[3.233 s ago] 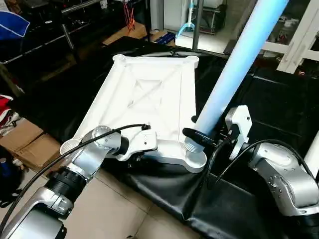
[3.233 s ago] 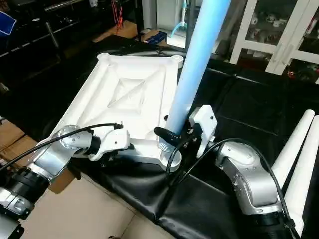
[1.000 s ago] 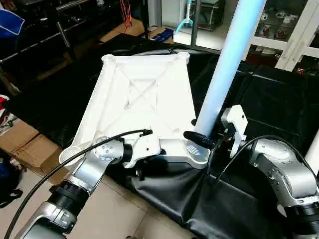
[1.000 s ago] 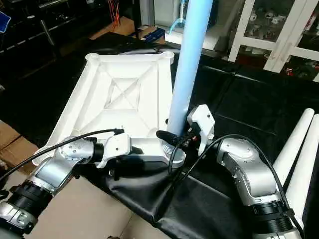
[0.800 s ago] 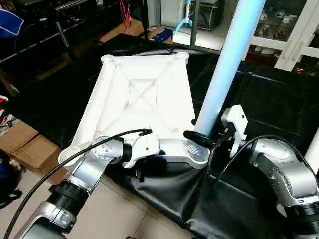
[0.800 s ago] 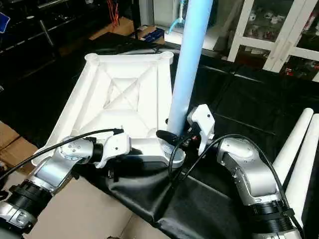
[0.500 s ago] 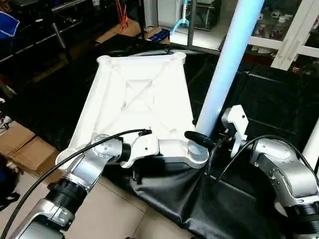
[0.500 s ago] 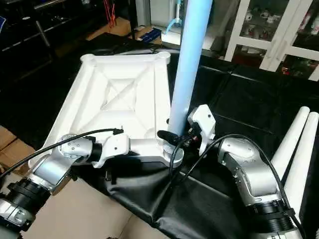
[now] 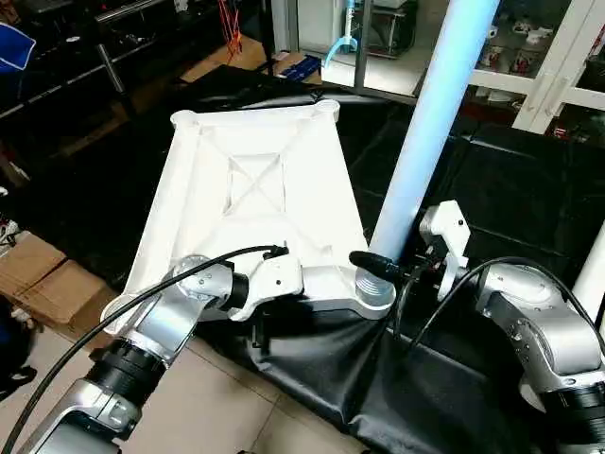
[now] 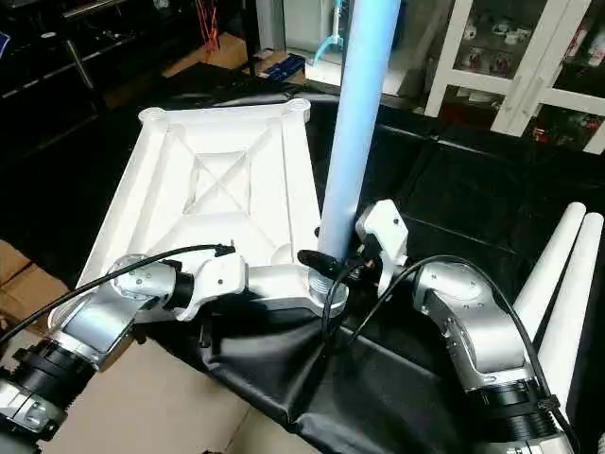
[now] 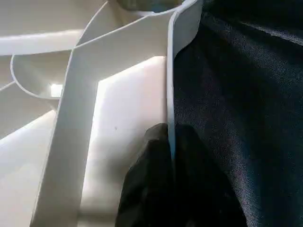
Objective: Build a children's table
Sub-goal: Pick table leg
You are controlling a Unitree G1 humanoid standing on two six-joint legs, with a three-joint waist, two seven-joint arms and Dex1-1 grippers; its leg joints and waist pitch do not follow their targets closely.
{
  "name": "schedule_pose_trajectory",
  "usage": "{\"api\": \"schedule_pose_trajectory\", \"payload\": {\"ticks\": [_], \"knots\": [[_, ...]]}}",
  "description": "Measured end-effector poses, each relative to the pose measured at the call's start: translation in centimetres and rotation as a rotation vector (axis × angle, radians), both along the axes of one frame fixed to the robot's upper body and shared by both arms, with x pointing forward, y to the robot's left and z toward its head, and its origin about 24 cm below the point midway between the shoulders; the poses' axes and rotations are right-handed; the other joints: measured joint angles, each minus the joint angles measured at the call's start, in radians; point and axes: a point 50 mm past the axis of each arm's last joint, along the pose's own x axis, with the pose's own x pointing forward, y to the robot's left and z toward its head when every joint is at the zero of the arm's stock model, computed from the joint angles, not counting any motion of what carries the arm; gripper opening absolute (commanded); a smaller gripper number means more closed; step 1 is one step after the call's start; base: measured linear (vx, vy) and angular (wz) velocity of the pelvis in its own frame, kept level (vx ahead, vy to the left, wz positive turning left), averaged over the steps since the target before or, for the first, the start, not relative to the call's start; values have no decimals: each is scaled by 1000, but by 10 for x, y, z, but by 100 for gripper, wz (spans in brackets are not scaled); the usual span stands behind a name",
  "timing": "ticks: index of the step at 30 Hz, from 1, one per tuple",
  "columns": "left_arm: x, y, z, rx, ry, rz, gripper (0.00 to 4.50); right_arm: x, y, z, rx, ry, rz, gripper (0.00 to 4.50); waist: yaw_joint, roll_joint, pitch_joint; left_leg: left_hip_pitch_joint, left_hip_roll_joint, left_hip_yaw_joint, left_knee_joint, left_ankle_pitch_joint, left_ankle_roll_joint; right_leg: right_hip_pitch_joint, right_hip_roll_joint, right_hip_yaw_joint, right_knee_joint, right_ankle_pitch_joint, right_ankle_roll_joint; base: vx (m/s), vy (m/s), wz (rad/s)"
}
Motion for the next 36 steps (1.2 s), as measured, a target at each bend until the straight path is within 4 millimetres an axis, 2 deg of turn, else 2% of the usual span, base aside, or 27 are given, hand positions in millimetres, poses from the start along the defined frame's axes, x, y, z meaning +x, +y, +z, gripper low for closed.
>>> {"api": "schedule_pose_trajectory", "payload": {"ticks": [6,17,36], "knots": [[-2,1,1,-2,-8,-6,3,-1,1,-8,-9,31,28,188,-3,-3,1,0,0,0,-1,0,0,0,0,0,0,0,0,0,0,0],[-4,6,1,3,-5,0,0,8,2,-13,24,55,49,188,-20,-13,0,0,1,0,-1,0,0,0,1,0,0,0,0,0,0,0],[-5,7,2,7,-9,1,0,11,3,-13,22,58,80,188,-23,-19,2,1,1,0,-1,0,0,0,1,0,0,0,0,0,0,0]]}}
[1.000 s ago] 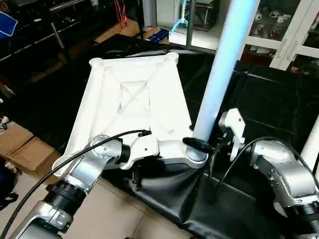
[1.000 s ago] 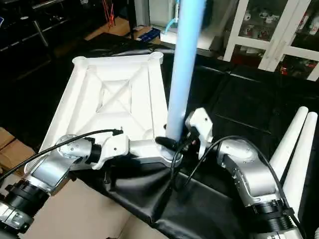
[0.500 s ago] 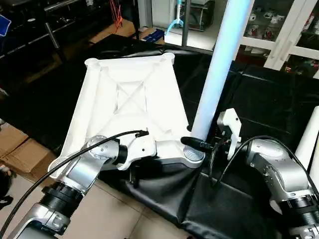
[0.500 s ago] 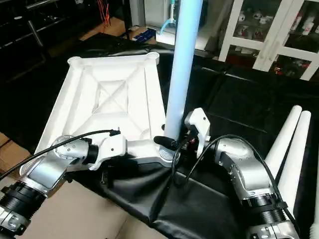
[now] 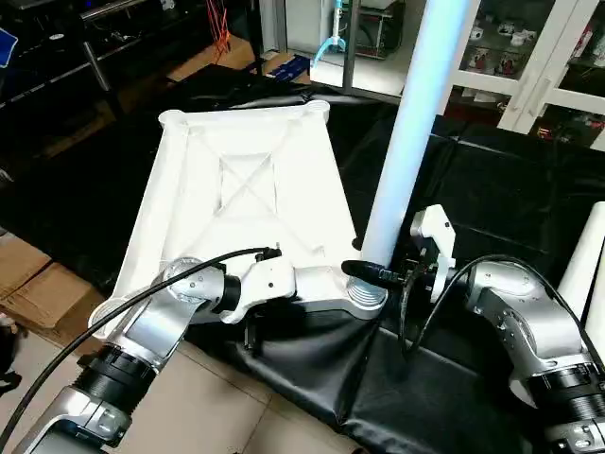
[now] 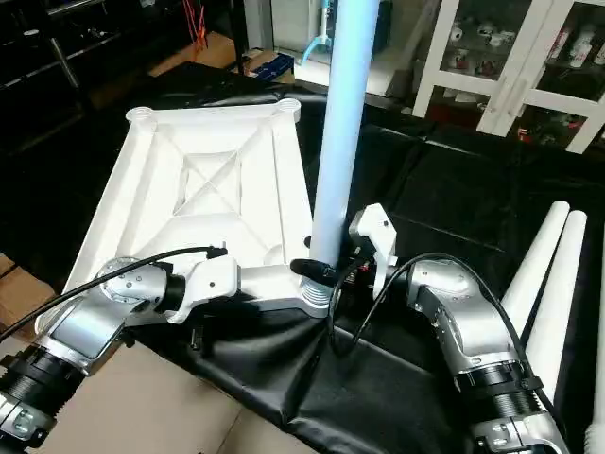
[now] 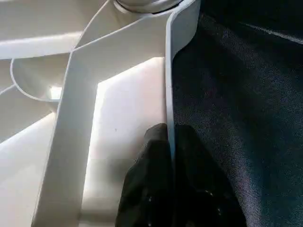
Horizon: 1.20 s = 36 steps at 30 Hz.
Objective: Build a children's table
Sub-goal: Pick table leg
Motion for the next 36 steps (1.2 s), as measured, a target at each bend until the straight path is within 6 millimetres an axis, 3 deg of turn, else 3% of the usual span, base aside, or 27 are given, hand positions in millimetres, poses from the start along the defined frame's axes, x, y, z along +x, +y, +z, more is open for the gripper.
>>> {"api": "schedule_pose_trajectory", "payload": {"ticks": [21,36], "knots": [[0,1,1,6,9,6,0,6,3,0,-33,121,-32,188,2,-8,3,2,0,0,-1,-3,-6,3,0,1,-1,0,0,0,0,0],[2,4,4,18,19,-18,0,6,4,6,-39,110,-15,188,7,-8,3,2,0,0,-9,-1,-4,0,1,0,-4,0,-1,0,0,0]]}}
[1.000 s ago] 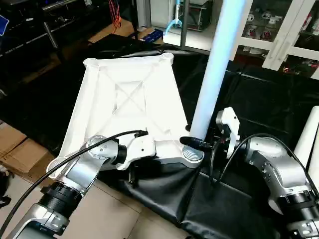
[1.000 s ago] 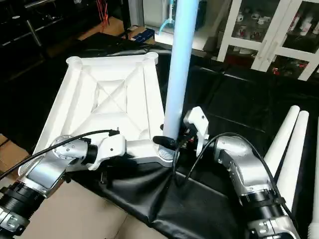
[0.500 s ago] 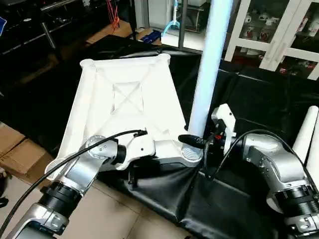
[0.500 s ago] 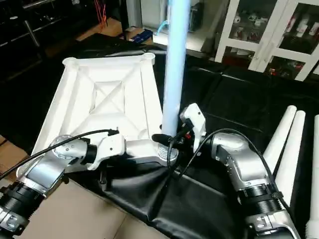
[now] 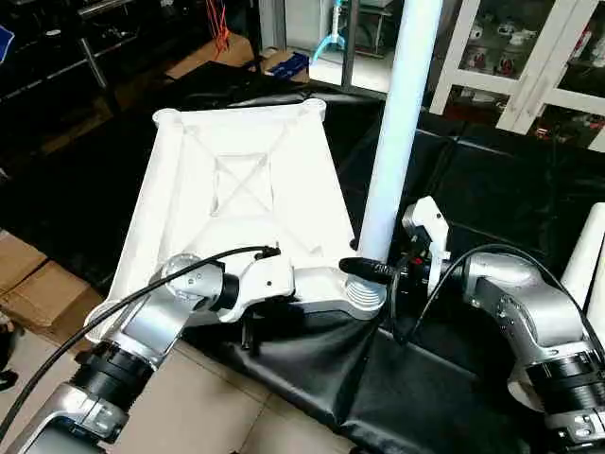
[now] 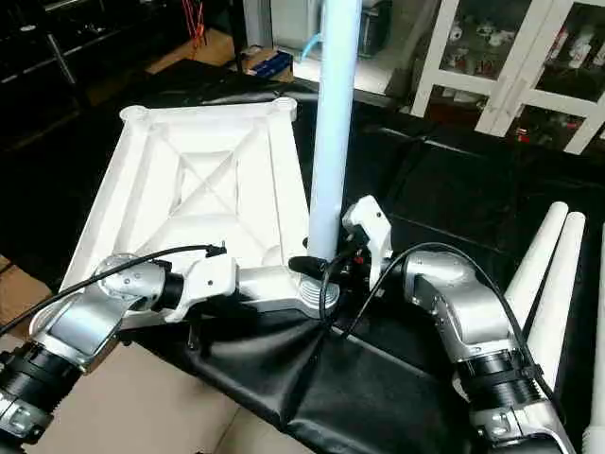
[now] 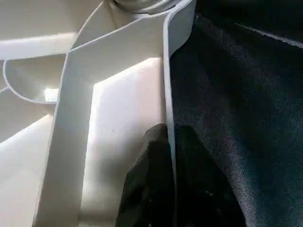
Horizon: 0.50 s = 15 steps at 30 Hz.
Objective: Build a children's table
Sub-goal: Pick table leg
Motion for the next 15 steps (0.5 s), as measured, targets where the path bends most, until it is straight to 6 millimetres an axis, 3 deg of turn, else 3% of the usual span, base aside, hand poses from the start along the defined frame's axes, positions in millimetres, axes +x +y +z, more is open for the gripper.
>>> {"api": "schedule_pose_trajectory", "payload": {"ticks": [15], "knots": [[0,-1,0,-6,-12,2,0,-5,-1,-3,37,-19,-50,188,6,0,0,0,1,0,0,3,0,-1,1,-1,0,2,-3,0,0,0]]}}
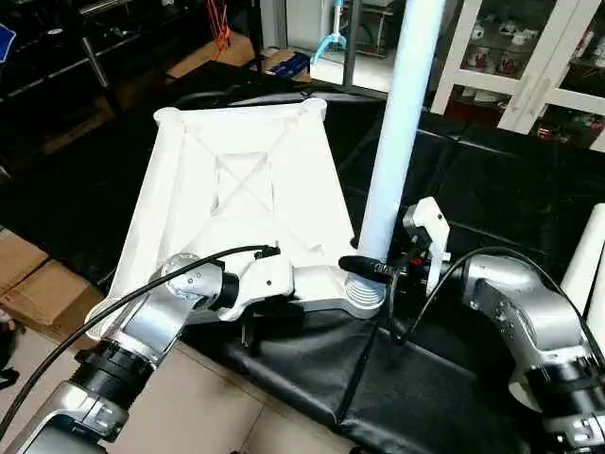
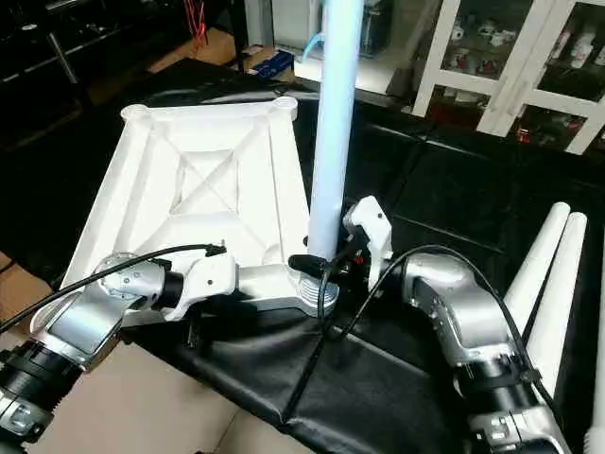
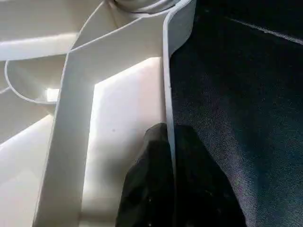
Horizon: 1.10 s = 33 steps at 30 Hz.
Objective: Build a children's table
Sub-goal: Pick table leg
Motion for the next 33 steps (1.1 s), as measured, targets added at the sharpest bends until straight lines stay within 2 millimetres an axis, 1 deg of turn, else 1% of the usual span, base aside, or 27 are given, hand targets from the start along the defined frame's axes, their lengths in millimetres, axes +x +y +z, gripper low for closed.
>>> {"api": "schedule_pose_trajectory", "payload": {"ticks": [8,16,21,27,33], "knots": [[-1,-1,2,-1,2,1,0,-4,-3,-3,47,-12,-45,188,1,-2,3,-1,0,0,0,0,0,-2,0,0,0,0,0,0,0,0],[-3,-2,3,-3,2,-2,0,-12,-7,-6,96,-8,-95,188,8,-2,4,-1,0,0,-3,0,0,-3,0,-1,-2,0,0,0,0,0],[-5,-3,3,-3,4,-7,0,-20,-7,-9,110,-40,-115,188,13,-3,4,-1,0,0,-4,0,0,-3,0,-1,-3,-1,0,0,0,0],[-7,-3,3,-3,5,-14,0,-32,-10,-14,145,-96,-149,188,15,-4,5,-1,0,1,-5,0,0,-3,0,-1,-3,-1,0,0,0,0],[-8,-3,3,-4,3,-11,0,-34,-8,-15,134,-138,-149,188,14,-4,5,-1,0,1,-5,0,0,-3,0,-1,-3,-1,0,0,0,0]]}}
